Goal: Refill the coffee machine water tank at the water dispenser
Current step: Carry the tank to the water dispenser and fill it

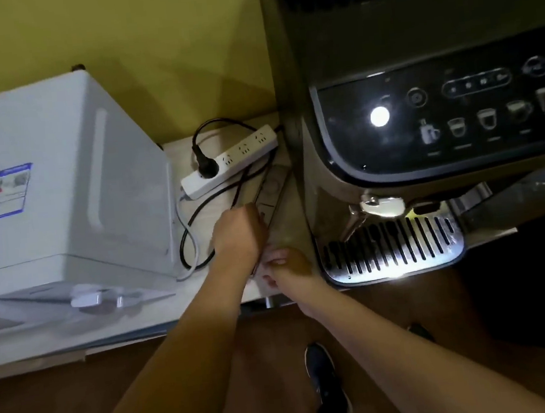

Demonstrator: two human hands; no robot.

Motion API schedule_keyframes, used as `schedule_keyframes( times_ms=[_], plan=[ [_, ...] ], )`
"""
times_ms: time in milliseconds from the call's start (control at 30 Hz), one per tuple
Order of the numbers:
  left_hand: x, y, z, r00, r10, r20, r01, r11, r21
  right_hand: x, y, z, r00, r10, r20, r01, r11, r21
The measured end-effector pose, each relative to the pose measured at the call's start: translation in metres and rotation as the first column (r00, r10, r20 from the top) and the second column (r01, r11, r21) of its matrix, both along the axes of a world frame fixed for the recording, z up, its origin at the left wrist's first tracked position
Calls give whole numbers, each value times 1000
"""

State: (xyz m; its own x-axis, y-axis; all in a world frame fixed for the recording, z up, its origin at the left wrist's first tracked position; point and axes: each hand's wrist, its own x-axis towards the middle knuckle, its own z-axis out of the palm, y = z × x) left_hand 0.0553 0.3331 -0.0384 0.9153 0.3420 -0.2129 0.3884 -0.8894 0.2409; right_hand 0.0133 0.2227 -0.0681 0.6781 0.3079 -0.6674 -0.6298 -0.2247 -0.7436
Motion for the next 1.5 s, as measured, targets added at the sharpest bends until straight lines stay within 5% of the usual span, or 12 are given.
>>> schedule_keyframes(
  times_ms=[133,200,300,500,733,833,1033,1233,1333,1500],
  plan=[
    [-45,-22,39,993,118,-11,-118,981,-152,-8,-68,40,907,387,165,-361,917,-168],
    [-71,-53,54,990,93,-103,-117,960,-253,-2,-118,65,706,665,245,-544,730,-413],
    [-88,-122,71,986,-32,-161,-30,930,-368,18,-196,98,413,878,240,-555,452,-699],
    [-54,-256,101,994,-109,-13,89,871,-484,66,-319,160,385,884,267,-370,413,-832],
    [-8,-333,117,984,-101,147,150,912,-381,134,-390,187,293,866,405,-191,468,-863],
    [10,-353,116,988,-43,150,85,953,-292,166,-394,180,123,894,430,-95,442,-892],
    [34,-386,111,988,128,89,-106,970,-220,215,-369,162,-315,947,69,-1,72,-997],
    [36,-399,112,965,251,79,-226,945,-235,245,-358,166,-576,817,18,48,56,-997],
    [21,-401,119,968,205,144,-174,964,-203,242,-364,175,-616,787,24,59,77,-995],
    [-15,-395,136,953,41,302,8,987,-161,201,-390,197,-534,846,15,31,38,-999]
  ],
)
